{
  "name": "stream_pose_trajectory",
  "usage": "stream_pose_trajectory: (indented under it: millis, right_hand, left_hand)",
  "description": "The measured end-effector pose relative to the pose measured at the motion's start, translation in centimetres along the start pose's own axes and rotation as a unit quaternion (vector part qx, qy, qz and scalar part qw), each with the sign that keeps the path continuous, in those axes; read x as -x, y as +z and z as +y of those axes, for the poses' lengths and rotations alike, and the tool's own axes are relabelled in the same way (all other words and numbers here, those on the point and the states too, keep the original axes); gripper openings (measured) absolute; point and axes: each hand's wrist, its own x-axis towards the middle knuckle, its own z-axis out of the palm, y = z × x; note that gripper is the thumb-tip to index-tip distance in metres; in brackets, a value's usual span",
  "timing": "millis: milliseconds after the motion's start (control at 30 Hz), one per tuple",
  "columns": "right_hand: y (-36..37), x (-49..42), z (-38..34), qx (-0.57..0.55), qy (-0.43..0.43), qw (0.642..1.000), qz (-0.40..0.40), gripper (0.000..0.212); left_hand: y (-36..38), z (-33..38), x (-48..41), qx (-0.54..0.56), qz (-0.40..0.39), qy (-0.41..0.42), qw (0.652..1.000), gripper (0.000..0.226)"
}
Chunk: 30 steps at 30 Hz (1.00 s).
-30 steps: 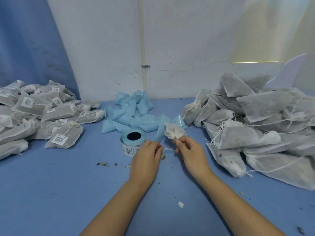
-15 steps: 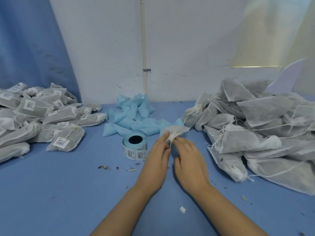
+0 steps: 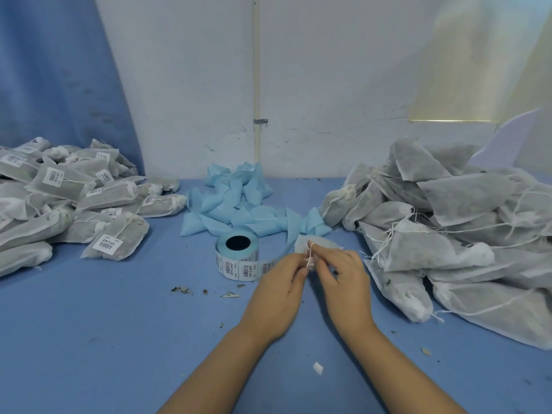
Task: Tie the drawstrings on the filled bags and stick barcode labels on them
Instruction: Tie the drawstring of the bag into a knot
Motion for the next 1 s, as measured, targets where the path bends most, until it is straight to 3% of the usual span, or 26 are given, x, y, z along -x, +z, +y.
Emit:
stream_pose_trajectory:
  millis: [167, 300, 433, 567, 733, 833, 1000]
  right_hand:
    - [-0.4, -0.6, 0.0, -0.165, 0.145, 0.975, 0.013, 0.023]
    - [-0.6, -1.0, -0.5, -0.263, 0.181, 0.947, -0.031, 0.014]
    - [-0.7, -0.7, -0.9, -0.229, 0.137, 0.959, -0.090, 0.017]
    - [-0.2, -0.4, -0.6, -0.127, 0.095, 0.983, -0.096, 0.028]
    - [0.1, -0.1, -0.5, 0.000, 0.053, 0.994, -0.095, 0.015]
    - [0.4, 0.0, -0.6, -0.028, 0.093, 0.990, -0.098, 0.010]
    - [0.6, 0.0, -1.3, -0.191, 0.174, 0.963, -0.075, 0.014]
  left_hand:
    - [-0.2, 0.1, 0.1, 0.023, 0.002, -0.041, 0.999, 0.014]
    - [-0.2, 0.1, -0.1, 0.088, 0.062, -0.076, 0.991, 0.016]
    - [-0.4, 0.1, -0.2, 0.119, 0.097, -0.097, 0.983, 0.017]
    - [-0.5, 0.1, -0.1, 0.058, 0.092, -0.093, 0.990, 0.015]
    - [-0.6, 0.6, 0.2, 0.091, 0.102, -0.094, 0.986, 0.011]
    - [-0.4, 0.9, 0.1, 0.204, 0.108, -0.130, 0.964, 0.011]
    - [-0.1, 1.2, -0.4, 0.334, 0.109, -0.155, 0.923, 0.011]
